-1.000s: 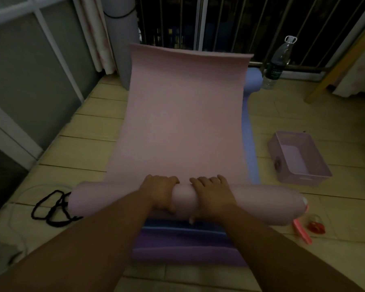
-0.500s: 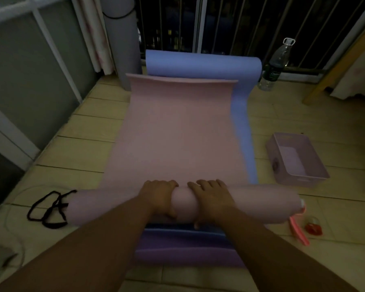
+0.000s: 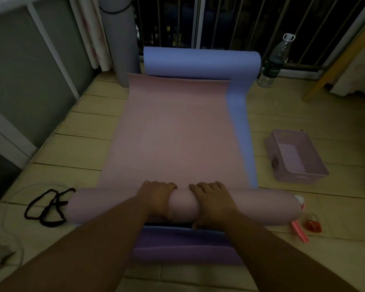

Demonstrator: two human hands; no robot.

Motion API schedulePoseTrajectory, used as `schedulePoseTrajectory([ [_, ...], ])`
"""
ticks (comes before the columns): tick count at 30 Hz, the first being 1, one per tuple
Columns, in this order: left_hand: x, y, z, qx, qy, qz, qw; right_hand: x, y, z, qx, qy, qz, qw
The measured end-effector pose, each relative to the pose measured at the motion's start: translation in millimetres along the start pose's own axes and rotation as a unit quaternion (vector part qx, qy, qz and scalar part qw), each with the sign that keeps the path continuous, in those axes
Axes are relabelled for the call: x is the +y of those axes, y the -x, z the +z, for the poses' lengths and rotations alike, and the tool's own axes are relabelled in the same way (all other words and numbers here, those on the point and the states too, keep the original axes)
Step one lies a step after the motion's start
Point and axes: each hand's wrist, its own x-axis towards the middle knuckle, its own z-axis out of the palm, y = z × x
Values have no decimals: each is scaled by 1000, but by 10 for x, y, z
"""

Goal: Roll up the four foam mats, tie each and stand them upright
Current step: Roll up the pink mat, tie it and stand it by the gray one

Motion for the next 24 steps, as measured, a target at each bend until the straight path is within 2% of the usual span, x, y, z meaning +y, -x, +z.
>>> schedulePoseTrajectory([
  [2,-22,-33,-65,-3,15,2,1000,-8,-3,-18,7,9,13,1000],
  [4,-27,-13,-67,31,12,12,999,-30,-39,-47,10,-11,33,999],
  [9,40,74,53,75,-46,35,996,-33,-118,-104,-55,-50,57,996],
  [12,57,79,47,56,-37,13,998,-10,-94,-60,-71,-58,49,995],
  [18,68,72,5,28,-22,-5,999,43,-11,-15,-66,7,51,996],
  [24,-15,103,143,28,-56,29,998,53,-54,-31,-127,-52,45,989],
])
